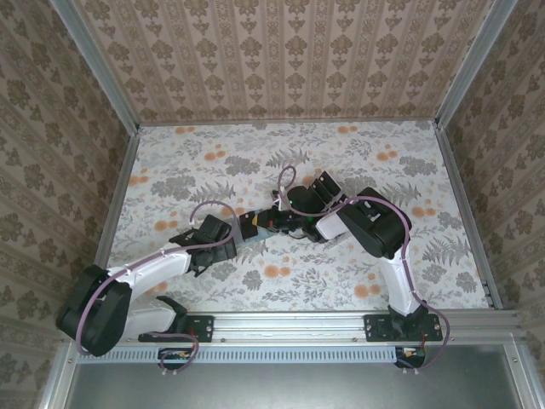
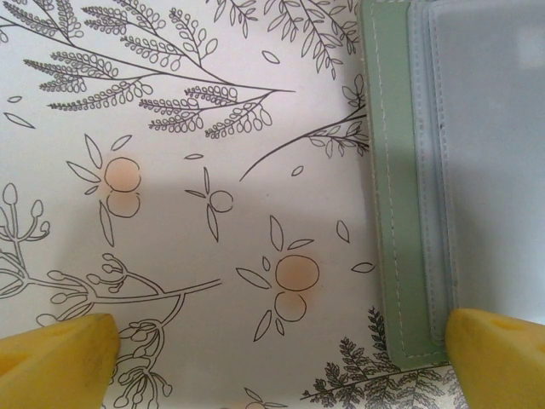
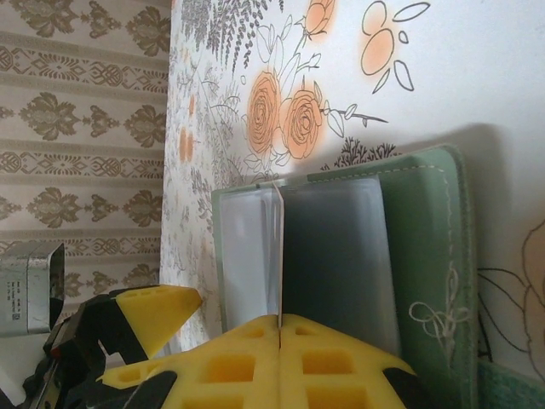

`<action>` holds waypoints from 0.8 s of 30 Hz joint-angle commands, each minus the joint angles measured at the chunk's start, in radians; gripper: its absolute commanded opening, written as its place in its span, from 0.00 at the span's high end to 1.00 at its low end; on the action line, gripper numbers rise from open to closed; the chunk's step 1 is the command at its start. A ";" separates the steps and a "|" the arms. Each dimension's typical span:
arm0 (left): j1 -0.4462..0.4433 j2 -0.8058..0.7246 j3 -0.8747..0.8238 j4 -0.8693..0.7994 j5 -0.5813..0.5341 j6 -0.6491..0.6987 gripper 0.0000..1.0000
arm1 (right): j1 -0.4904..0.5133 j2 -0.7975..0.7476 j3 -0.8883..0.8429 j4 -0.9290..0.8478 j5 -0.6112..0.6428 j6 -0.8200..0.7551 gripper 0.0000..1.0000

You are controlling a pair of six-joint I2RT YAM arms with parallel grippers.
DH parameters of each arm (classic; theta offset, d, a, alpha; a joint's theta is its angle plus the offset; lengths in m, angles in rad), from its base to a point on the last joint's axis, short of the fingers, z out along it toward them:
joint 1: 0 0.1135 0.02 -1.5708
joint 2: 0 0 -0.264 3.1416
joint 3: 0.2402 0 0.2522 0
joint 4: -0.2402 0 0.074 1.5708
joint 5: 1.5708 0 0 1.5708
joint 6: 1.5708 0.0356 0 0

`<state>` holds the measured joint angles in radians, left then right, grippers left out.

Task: Put the credit cards into the card holder
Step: Insert the credit card into the card slot.

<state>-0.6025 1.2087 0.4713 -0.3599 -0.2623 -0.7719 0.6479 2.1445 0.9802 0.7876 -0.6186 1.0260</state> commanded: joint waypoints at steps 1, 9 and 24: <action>-0.008 0.006 -0.007 -0.035 -0.022 -0.018 0.00 | 0.009 0.020 -0.003 0.019 -0.040 0.002 1.00; -0.008 0.006 -0.008 -0.035 -0.023 -0.018 0.00 | 0.010 0.029 0.007 0.004 -0.075 -0.001 1.00; -0.008 0.006 -0.007 -0.035 -0.024 -0.016 0.00 | 0.018 0.048 0.045 -0.055 -0.104 -0.015 1.00</action>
<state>-0.6025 1.2087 0.4713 -0.3611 -0.2626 -0.7719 0.6518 2.1666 1.0042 0.7776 -0.6876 1.0248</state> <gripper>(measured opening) 0.997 0.064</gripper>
